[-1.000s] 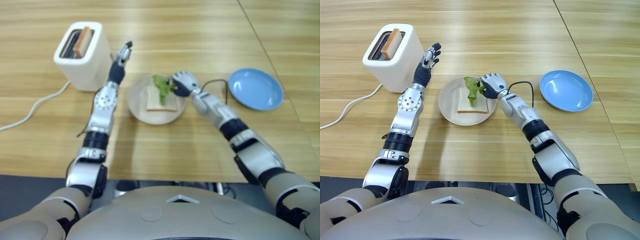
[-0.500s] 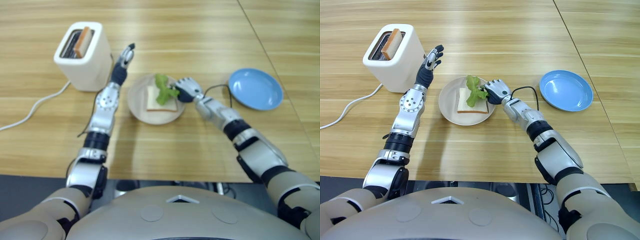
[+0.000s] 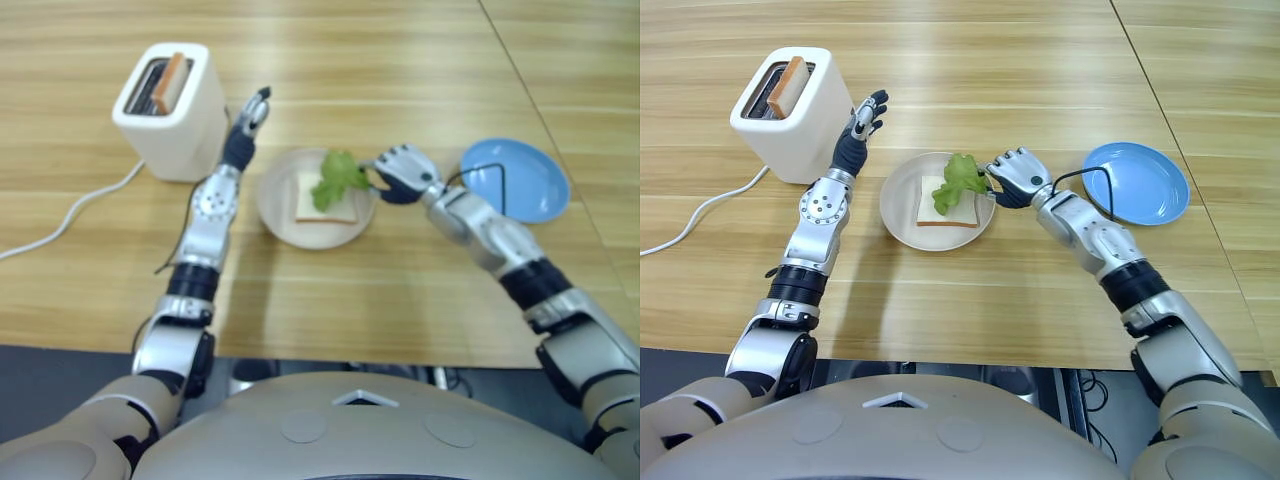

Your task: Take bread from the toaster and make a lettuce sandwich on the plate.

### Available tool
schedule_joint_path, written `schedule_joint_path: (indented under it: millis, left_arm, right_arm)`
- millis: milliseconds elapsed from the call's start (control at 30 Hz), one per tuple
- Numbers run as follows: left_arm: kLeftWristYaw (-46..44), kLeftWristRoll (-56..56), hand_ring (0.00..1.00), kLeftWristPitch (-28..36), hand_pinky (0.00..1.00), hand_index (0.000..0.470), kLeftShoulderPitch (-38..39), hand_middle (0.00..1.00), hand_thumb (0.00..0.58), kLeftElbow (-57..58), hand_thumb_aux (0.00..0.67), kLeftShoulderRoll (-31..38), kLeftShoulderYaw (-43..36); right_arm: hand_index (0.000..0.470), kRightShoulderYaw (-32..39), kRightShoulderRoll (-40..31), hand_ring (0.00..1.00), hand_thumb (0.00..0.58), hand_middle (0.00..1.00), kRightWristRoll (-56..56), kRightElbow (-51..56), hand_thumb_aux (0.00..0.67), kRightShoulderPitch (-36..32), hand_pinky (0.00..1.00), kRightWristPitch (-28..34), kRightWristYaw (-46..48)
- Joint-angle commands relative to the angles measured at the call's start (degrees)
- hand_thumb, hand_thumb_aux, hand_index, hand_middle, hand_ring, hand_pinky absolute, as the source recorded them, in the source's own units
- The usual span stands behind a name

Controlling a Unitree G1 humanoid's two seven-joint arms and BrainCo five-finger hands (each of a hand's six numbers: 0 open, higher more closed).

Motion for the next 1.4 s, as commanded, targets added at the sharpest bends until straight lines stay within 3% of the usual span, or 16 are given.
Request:
schedule_joint_path:
  millis: [33,167,333,433,533,800,1100,1133,1167,1200,1233,1267,1300,1400]
  left_arm:
    - [0.5,1.2,0.0,0.3,0.0,0.0,0.5,0.0,0.0,-0.5,0.0,0.6,-0.4]
    - [1.5,2.4,0.0,-0.5,0.0,0.0,0.6,0.0,0.0,-2.7,0.0,1.6,0.0]
    - [7.9,9.4,0.0,-2.7,0.0,0.0,1.8,0.0,0.0,-11.5,0.0,4.2,0.9]
    - [17.4,24.3,0.0,-0.5,0.0,0.0,2.3,0.0,0.0,-20.8,0.0,8.9,2.3]
    - [24.6,42.0,0.0,9.2,0.0,0.0,1.7,0.0,0.0,-24.9,0.0,14.9,2.7]
    - [18.7,45.9,0.0,25.8,0.0,0.0,-6.6,0.0,0.0,-2.0,0.0,20.6,1.0]
    - [18.6,40.2,0.0,25.1,0.0,0.0,-14.0,0.0,0.0,21.6,0.0,19.9,-3.5]
    - [18.9,39.7,0.0,24.7,0.0,0.009,-14.4,0.0,0.023,22.7,0.013,19.9,-3.9]
    - [19.2,39.1,0.0,24.4,0.0,0.128,-14.8,0.0,0.278,23.6,0.187,19.9,-4.2]
    - [19.8,38.3,0.0,24.0,0.0,0.128,-15.0,0.0,0.278,24.2,0.187,19.9,-4.2]
    - [20.6,37.8,0.87,23.8,0.87,0.431,-15.2,0.87,0.578,24.2,0.628,20.0,-4.2]
    - [21.3,36.9,0.87,23.5,0.87,0.431,-15.2,0.87,0.578,23.9,0.628,20.1,-3.8]
    - [22.2,36.2,1.0,23.3,1.0,0.46,-15.2,1.0,0.58,23.0,0.67,20.3,-3.6]
    - [25.9,34.9,1.0,22.1,1.0,0.46,-14.4,1.0,0.58,18.5,0.67,21.1,-2.5]
  right_arm:
    - [0.298,-4.6,-4.9,0.76,0.508,0.76,0.4,-7.8,0.434,3.7,0.76,2.5,7.2]
    - [0.287,-10.4,-10.5,0.75,0.498,0.75,9.4,-19.1,0.418,10.2,0.75,0.4,16.4]
    - [0.283,-18.4,-10.5,0.75,0.494,0.75,19.2,-28.7,0.413,14.2,0.75,-0.7,20.0]
    - [0.287,-21.4,-8.9,0.75,0.498,0.75,21.5,-30.0,0.418,14.8,0.75,-1.7,19.1]
    - [0.298,-22.5,-6.6,0.75,0.508,0.75,22.3,-28.7,0.434,15.3,0.75,-2.7,18.0]
    - [0.296,-22.5,-3.0,0.75,0.506,0.75,20.3,-24.3,0.431,16.5,0.75,-3.5,16.7]
    - [0.298,-23.6,-2.7,0.75,0.508,0.75,19.8,-23.9,0.434,16.7,0.75,-3.9,17.1]
    - [0.299,-23.7,-2.7,0.75,0.509,0.75,19.7,-23.9,0.436,16.8,0.75,-3.9,17.1]
    - [0.299,-23.8,-2.7,0.75,0.509,0.75,19.5,-23.8,0.436,16.9,0.75,-4.0,17.1]
    - [0.299,-23.9,-2.6,0.75,0.509,0.75,19.4,-23.7,0.436,16.9,0.75,-4.0,17.1]
    - [0.299,-23.9,-2.6,0.75,0.509,0.75,19.3,-23.6,0.436,16.9,0.75,-4.0,17.1]
    - [0.299,-24.0,-2.6,0.75,0.509,0.75,19.3,-23.5,0.436,16.9,0.75,-3.9,17.0]
    - [0.296,-24.0,-2.6,0.75,0.506,0.75,19.2,-23.5,0.431,16.8,0.75,-3.9,17.0]
    - [0.298,-24.0,-2.4,0.75,0.508,0.75,18.9,-23.2,0.434,16.6,0.75,-3.7,17.0]
